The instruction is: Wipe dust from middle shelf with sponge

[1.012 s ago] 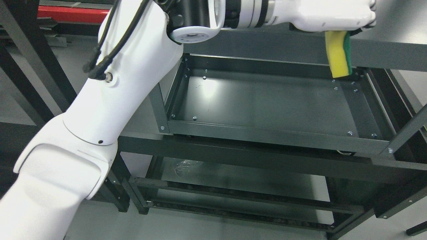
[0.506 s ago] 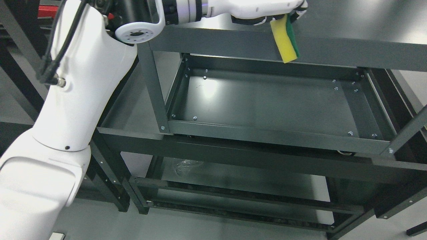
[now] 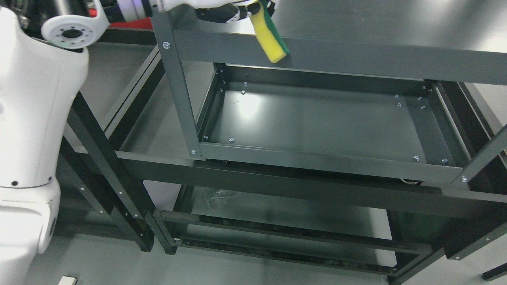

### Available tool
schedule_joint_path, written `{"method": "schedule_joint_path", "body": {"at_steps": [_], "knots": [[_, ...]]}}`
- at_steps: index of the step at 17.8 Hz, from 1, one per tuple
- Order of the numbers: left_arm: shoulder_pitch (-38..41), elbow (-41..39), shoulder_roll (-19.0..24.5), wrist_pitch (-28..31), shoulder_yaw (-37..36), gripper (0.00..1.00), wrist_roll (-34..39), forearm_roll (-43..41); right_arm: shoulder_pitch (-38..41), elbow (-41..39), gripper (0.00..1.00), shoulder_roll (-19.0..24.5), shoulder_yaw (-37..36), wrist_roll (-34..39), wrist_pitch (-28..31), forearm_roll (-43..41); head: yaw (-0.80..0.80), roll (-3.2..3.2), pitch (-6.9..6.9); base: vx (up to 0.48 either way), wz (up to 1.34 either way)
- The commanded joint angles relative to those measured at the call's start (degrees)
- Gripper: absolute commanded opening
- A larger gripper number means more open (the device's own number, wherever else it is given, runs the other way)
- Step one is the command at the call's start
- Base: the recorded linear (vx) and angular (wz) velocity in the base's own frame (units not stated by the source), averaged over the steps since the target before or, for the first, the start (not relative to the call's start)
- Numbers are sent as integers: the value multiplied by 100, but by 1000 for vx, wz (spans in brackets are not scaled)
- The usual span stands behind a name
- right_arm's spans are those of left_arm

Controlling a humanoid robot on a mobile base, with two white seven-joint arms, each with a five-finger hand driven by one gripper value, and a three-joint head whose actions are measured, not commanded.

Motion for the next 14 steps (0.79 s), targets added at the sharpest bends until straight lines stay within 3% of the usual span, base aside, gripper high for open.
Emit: {"method": "schedule_joint_path", "body": {"at_steps": [1, 5, 10, 14], "knots": [[256, -141, 1317, 2, 750, 1, -407, 1086, 1, -100, 100, -100, 0, 10, 416, 0, 0, 0, 0, 0, 0], [204, -132, 1021, 2, 671, 0, -424, 1034, 1, -100, 100, -100, 0, 10, 416, 0, 0, 0, 0, 0, 0], [-218, 323, -620, 2, 619, 0, -732, 34, 1, -100, 100, -100, 0, 10, 416, 0, 0, 0, 0, 0, 0], [-526, 1220, -1781, 2, -57, 0, -714, -416, 1, -100, 100, -100, 0, 10, 416, 0, 0, 0, -1, 0, 0]]}}
